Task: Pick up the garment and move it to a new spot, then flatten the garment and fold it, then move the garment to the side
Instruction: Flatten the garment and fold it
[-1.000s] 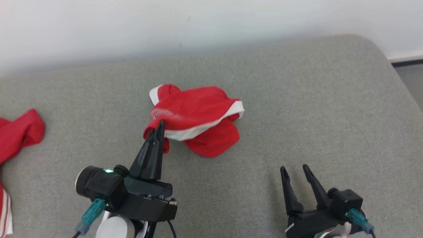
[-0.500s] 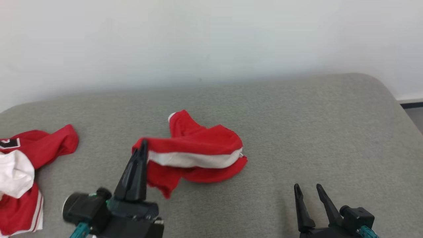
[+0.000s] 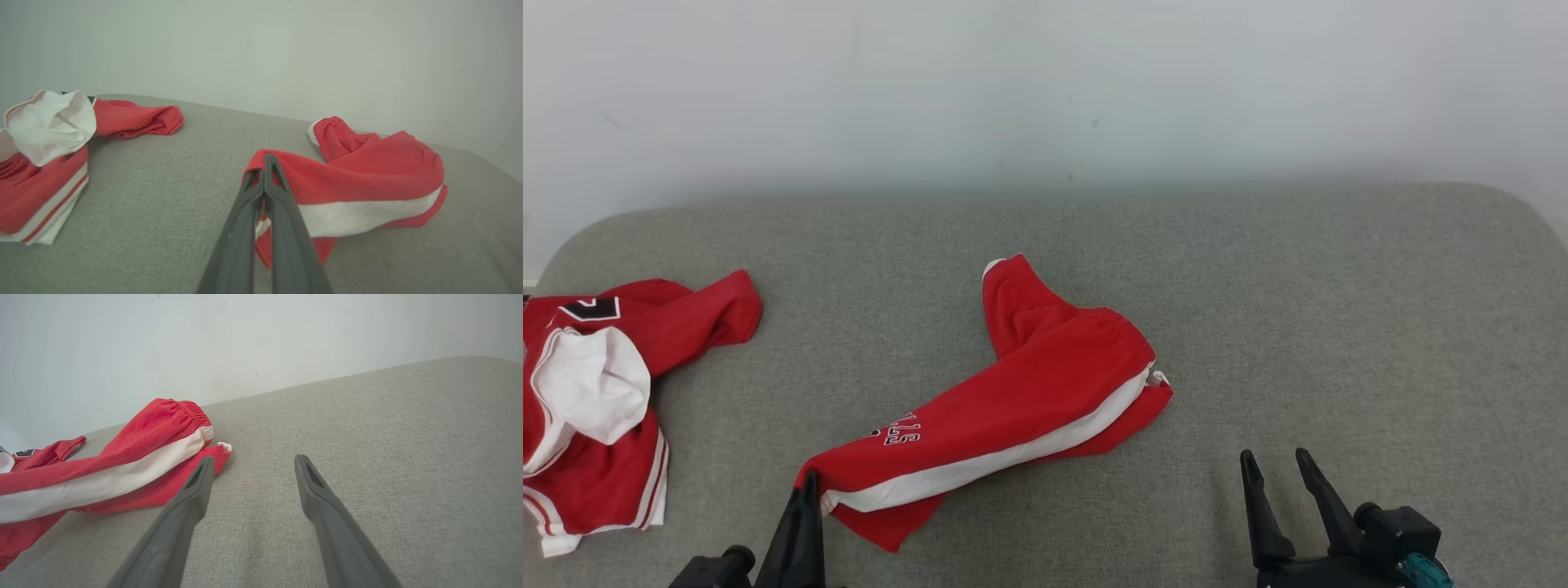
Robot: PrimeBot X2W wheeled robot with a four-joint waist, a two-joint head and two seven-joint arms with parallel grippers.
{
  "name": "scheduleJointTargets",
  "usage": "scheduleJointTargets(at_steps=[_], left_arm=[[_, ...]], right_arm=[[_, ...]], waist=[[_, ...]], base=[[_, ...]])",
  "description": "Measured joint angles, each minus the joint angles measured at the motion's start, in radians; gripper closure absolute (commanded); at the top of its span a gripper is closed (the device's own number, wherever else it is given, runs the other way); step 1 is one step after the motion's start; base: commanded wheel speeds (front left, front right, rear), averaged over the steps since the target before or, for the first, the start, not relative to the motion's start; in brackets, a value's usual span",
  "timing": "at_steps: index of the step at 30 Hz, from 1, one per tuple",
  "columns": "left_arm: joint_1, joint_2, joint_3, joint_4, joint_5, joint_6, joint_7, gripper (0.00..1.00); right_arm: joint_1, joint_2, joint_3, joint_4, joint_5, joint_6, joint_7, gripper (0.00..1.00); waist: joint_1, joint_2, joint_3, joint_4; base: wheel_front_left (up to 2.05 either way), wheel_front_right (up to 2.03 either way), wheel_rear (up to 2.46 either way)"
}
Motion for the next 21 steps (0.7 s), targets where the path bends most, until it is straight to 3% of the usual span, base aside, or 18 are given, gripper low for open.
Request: scheduleJointTargets(at_steps=[11, 12, 13, 14, 21], left_arm=[[-0.117, -0.003, 0.059, 0.132, -0.004, 0.015, 0.0, 1.0], [-0.145, -0.003, 0.056, 0.154, -0.007, 0.027, 0.0, 0.64], [-0.156, -0.004, 0.058, 0.159, -0.009, 0.03, 0.0, 0.39], [-0.168, -0.004, 0.059, 0.165, -0.008, 0.037, 0.0, 0.02], [-0.207, -0.004, 0.053, 0.178, -0.01, 0.078, 0.0, 0.0]], right_arm=[[-0.075, -0.045, 0.022, -0.037, -0.001, 0.0, 0.0, 0.0], [-0.091, -0.051, 0.025, -0.045, -0.001, 0.0, 0.0, 0.0], [-0.097, -0.053, 0.03, -0.049, -0.002, 0.0, 0.0, 0.0], [-0.105, -0.055, 0.034, -0.052, -0.001, 0.0, 0.0, 0.0], [-0.179, -0.06, 0.069, -0.079, 0.016, 0.0, 0.0, 0.0]], waist=[[0.0001, 0.0, 0.114, 0.0], [0.0002, 0.0001, 0.14, 0.001], [0.0002, 0.0001, 0.153, 0.002], [0.0002, 0.0, 0.166, 0.004], [0.0003, 0.0002, 0.236, 0.027]], base=[[0.0, 0.0, 0.0], [0.0, 0.0, 0.0], [0.0, 0.0, 0.0], [0.0, 0.0, 0.0], [0.0, 0.0, 0.0]])
